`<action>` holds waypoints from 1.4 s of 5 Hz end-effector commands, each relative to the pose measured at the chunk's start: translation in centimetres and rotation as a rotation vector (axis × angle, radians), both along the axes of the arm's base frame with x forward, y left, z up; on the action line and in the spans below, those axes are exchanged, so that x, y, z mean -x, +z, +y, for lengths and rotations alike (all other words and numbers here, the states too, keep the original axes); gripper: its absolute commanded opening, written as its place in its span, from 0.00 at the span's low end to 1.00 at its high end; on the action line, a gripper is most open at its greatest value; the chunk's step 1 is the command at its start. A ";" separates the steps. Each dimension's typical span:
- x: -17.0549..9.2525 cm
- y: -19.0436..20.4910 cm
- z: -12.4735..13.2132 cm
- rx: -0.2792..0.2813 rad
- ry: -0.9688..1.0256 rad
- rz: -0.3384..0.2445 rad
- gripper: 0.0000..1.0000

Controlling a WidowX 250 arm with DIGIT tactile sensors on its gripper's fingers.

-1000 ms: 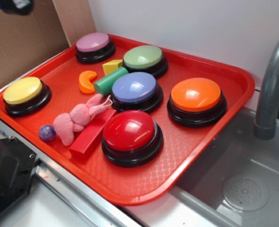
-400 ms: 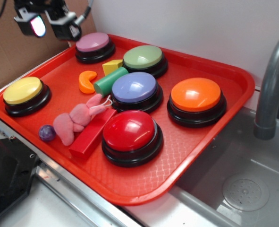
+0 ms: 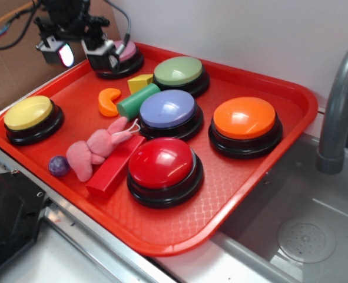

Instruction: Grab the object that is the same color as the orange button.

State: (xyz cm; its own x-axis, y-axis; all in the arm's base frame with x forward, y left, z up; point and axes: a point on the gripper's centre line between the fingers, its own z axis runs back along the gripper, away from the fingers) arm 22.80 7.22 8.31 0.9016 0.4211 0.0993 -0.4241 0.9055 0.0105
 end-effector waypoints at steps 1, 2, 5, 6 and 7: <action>-0.7 -2.9 2.2 -0.010 0.086 -0.014 1.00; -0.8 -4.1 2.8 -0.001 0.101 -0.022 1.00; -1.3 -6.3 3.1 0.022 0.066 -0.034 0.71; -1.3 -6.5 3.0 0.016 0.071 -0.028 0.00; -1.3 -6.5 2.9 0.014 0.068 -0.027 0.00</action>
State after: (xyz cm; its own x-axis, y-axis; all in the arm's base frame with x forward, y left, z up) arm 24.16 9.70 1.49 0.8660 0.4902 0.0983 -0.4912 0.8709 -0.0158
